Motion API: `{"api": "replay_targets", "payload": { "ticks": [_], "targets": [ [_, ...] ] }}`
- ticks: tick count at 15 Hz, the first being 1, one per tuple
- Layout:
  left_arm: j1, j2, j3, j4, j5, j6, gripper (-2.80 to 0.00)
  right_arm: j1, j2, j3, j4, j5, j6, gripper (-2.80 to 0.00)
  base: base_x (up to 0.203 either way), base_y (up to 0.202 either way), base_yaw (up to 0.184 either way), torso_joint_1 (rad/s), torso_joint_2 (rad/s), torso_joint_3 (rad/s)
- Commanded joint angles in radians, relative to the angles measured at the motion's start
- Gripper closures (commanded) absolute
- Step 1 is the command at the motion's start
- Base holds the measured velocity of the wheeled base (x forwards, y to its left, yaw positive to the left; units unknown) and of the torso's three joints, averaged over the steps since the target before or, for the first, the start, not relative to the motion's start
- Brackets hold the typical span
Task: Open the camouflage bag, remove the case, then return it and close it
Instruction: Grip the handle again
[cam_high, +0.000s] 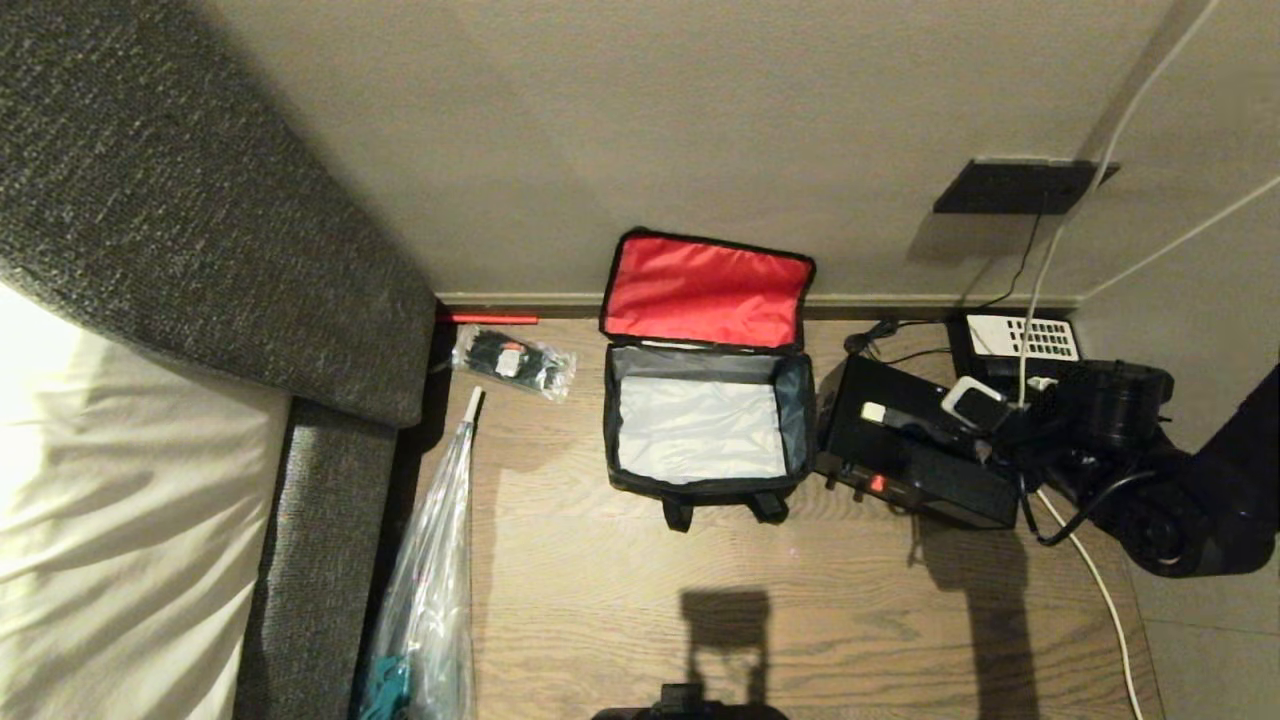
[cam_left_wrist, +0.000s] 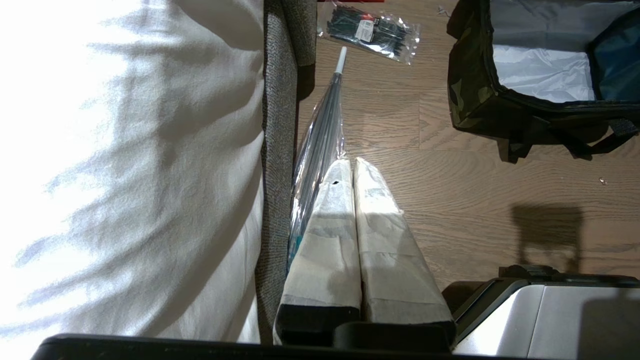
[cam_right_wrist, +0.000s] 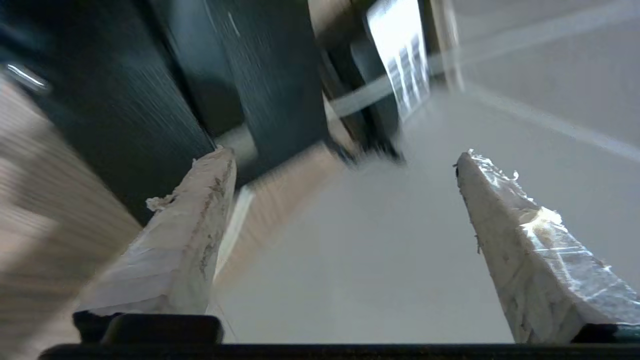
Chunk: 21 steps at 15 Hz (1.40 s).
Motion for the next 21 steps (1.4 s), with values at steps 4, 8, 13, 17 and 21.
{"api": "replay_targets", "payload": {
  "ticks": [4,8,13,17,21],
  "targets": [
    [0.000,0.000,0.000,0.000,0.001,0.000,0.00,0.028,0.160,-0.003,-0.152,-0.131,-0.029,-2.80,0.000,0.000,0.000,0.000,0.00,0.000],
    [0.000,0.000,0.000,0.000,0.001,0.000,0.00,0.063,0.213,-0.014,-0.239,-0.154,-0.037,-2.80,0.000,0.000,0.000,0.000,0.00,0.000],
    [0.000,0.000,0.000,0.001,0.002,0.000,0.00,0.088,0.283,-0.053,-0.320,-0.155,-0.066,-2.80,0.000,0.000,0.000,0.000,0.00,0.000],
    [0.000,0.000,0.000,0.000,0.001,0.000,0.00,0.089,0.345,-0.116,-0.325,-0.152,-0.067,-2.80,0.000,0.000,0.000,0.000,0.00,0.000],
    [0.000,0.000,0.000,0.000,0.001,0.000,0.00,0.078,0.375,-0.173,-0.329,-0.149,-0.072,-2.80,0.000,0.000,0.000,0.000,0.00,0.000]
  ]
}}
